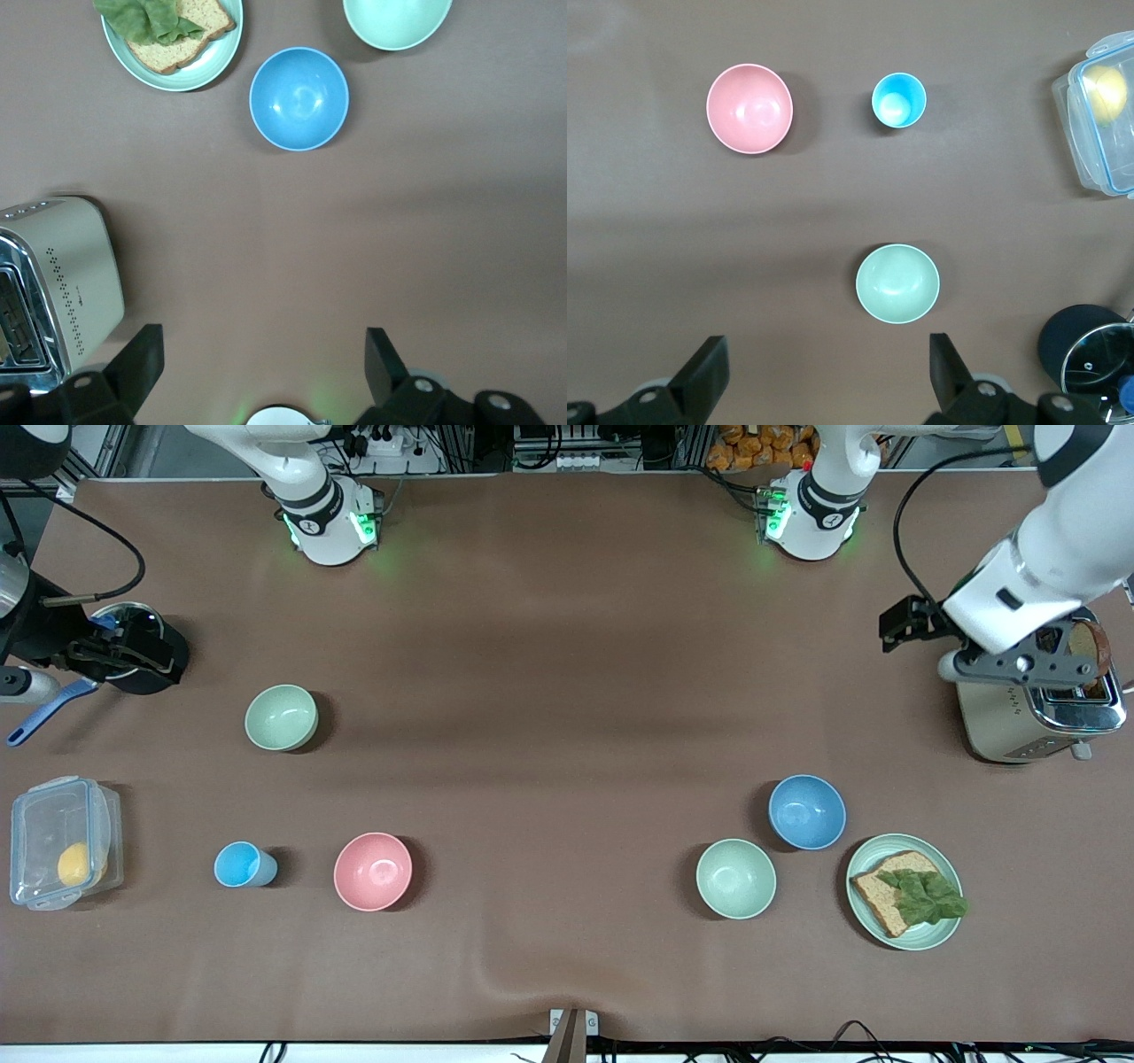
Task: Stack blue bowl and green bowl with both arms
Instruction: 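Move the left gripper to the blue bowl while the right gripper reaches green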
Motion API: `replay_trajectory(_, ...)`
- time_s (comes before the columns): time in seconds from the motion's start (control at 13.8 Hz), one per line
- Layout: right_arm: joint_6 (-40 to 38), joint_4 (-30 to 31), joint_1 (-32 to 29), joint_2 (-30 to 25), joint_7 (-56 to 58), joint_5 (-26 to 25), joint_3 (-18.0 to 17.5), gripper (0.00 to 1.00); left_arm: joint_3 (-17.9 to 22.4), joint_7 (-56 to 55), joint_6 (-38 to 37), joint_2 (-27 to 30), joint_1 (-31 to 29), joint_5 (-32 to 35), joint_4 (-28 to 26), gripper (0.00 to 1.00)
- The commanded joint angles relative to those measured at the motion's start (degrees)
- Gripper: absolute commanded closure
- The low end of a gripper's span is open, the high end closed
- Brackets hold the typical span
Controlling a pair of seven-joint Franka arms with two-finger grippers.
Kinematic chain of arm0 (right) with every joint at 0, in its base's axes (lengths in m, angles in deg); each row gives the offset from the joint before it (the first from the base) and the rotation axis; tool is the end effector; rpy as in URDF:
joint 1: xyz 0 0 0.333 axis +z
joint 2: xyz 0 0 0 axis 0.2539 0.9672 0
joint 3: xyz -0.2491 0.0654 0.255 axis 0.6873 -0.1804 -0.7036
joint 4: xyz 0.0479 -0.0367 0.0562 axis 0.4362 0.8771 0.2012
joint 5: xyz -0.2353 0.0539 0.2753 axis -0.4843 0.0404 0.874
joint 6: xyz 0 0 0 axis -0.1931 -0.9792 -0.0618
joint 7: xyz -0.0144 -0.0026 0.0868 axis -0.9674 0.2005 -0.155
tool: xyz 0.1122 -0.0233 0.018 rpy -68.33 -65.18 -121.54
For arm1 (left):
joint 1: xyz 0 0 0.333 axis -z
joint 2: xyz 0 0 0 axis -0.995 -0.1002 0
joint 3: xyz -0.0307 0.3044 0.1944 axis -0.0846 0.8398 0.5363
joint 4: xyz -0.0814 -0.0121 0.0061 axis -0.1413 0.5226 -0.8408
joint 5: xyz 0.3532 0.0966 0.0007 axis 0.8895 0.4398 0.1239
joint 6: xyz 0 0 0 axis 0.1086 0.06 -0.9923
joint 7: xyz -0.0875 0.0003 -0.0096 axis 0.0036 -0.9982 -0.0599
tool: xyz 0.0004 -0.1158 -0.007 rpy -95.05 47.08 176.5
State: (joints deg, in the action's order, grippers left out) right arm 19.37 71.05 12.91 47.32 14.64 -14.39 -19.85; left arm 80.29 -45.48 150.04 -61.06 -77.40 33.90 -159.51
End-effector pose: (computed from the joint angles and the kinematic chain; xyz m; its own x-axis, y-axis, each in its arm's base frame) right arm 0.5383 0.0201 0.6555 0.9980 -0.0592 -0.0200 -0.0601 -0.9970 -0.0488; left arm 0.5281 -0.1014 0.6197 0.9842 -0.1176 -0.1321 -0.1242 -0.9913 -0.0432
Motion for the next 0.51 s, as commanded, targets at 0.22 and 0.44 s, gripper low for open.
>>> replay_trajectory(0.22,-0.03,0.83,-0.75,1.47,0.29,0.48,-0.73,0.00,-0.01,-0.13,9.07,-10.99,-2.18,1.72,1.09,0.00)
replay_trajectory(0.44,0.40,0.75,-0.92,3.22,0.29,0.40,-0.64,0.00,0.08,-0.39,14.17,-16.71,-2.97,1.63,1.00,0.00)
